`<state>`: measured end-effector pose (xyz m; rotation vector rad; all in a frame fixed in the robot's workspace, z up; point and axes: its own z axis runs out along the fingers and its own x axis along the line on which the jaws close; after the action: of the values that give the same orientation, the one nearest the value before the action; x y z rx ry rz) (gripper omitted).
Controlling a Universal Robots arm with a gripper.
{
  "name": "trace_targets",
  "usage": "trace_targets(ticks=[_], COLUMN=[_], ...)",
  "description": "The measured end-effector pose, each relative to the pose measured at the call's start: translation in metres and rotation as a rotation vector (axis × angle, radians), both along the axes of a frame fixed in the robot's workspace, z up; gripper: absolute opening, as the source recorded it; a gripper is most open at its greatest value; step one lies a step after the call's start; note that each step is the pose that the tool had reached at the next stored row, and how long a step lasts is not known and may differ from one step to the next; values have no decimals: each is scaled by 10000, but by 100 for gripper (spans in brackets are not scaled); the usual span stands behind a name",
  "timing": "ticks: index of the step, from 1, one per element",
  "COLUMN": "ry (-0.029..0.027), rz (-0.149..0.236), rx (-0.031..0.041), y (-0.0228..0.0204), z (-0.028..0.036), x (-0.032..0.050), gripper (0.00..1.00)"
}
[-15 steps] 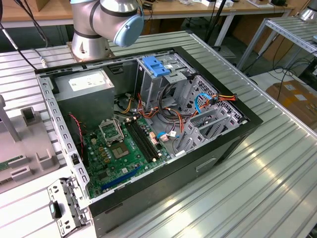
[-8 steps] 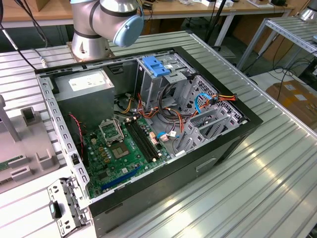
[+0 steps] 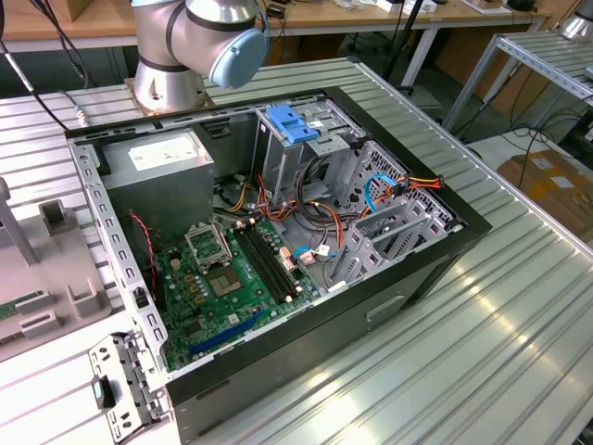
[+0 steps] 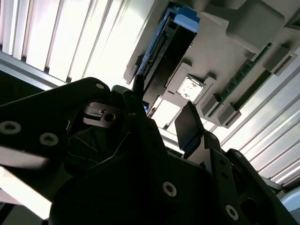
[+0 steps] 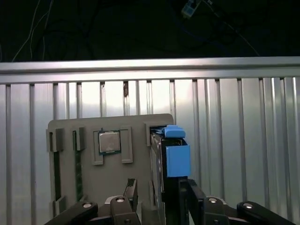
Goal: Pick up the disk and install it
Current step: 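Pick up the disk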
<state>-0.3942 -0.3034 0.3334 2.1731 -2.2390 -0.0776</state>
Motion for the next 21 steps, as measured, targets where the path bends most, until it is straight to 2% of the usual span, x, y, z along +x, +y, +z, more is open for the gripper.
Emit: trace_targets(ticks=[2, 5, 7, 8, 9, 10, 14, 21], ry=[1, 0, -3, -1, -5, -9, -1, 0], rz=[389, 518, 551, 564, 610, 646, 980, 1057], rx=[21, 52, 104, 150, 230, 251, 276, 278], y=[19, 52, 75, 83, 87, 88, 88, 88], z=[-6, -20, -32, -40, -60, -71, -124, -236], x=[0, -3, -16, -33, -69, -72, -78, -77], gripper=[54, 54, 54, 54, 54, 54, 54, 54])
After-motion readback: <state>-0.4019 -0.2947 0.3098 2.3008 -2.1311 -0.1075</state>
